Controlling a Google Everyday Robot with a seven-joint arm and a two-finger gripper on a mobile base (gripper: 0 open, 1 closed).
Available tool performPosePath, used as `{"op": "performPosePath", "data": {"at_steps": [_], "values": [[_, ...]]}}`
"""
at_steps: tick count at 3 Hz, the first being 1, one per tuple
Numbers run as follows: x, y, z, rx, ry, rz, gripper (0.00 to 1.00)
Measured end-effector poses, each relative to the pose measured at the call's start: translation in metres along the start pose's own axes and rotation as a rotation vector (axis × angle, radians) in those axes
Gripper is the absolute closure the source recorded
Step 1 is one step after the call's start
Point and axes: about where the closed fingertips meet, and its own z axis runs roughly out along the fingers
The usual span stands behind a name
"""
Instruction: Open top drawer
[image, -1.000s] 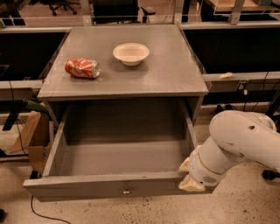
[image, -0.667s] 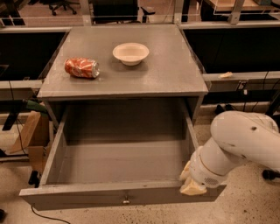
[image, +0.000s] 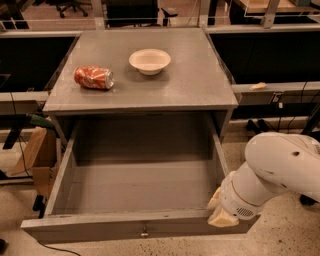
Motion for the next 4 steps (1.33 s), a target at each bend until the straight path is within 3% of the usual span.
{"op": "performPosePath", "data": {"at_steps": [3, 4], "values": [[0.0000, 0.0000, 0.0000, 0.000, 0.000, 0.000, 0.11], [0.0000, 0.0000, 0.0000, 0.000, 0.000, 0.000, 0.00]]}}
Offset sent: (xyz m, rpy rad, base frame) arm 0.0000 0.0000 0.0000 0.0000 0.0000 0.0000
